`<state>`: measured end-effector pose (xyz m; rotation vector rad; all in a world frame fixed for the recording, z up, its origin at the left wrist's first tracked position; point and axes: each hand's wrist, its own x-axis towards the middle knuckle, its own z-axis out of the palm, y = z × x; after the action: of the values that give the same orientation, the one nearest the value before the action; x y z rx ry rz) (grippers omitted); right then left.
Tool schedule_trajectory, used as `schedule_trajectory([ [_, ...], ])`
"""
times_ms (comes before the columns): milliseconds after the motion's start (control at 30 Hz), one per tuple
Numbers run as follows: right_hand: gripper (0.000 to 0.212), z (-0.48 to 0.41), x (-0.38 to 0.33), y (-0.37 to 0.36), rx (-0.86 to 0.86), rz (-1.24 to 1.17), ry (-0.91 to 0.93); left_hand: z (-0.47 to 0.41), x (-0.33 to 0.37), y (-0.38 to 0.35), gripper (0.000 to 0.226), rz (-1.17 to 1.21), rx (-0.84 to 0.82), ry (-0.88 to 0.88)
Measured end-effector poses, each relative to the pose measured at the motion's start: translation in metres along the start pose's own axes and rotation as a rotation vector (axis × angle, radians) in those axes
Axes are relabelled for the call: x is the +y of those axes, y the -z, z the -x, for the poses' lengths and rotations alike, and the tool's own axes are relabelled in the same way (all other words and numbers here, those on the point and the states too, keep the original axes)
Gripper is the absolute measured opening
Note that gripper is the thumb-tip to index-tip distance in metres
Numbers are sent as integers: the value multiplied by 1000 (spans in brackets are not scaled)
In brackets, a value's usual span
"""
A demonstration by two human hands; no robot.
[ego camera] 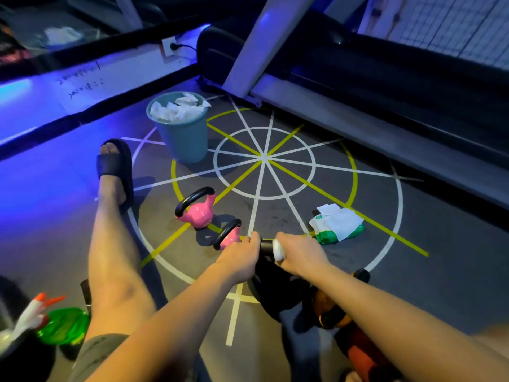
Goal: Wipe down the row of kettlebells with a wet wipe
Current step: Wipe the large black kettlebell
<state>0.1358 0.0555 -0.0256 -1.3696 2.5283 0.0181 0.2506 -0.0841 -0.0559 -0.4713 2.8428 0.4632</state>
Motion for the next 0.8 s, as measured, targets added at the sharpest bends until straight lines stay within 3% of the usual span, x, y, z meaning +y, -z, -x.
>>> schedule_trajectory([
  [233,33,28,44,-10,-43,-330,-166,1,1,-3,31,60,2,26],
  [533,34,-2,-5,9,-84,30,-96,5,10,5,35,49,-14,54],
  [700,30,-16,-37,15,-76,79,-79,6,10,10,42,47,-42,65],
  [800,43,-15,-38,17,-107,55,-76,7,9,9,56,127,-30,65],
])
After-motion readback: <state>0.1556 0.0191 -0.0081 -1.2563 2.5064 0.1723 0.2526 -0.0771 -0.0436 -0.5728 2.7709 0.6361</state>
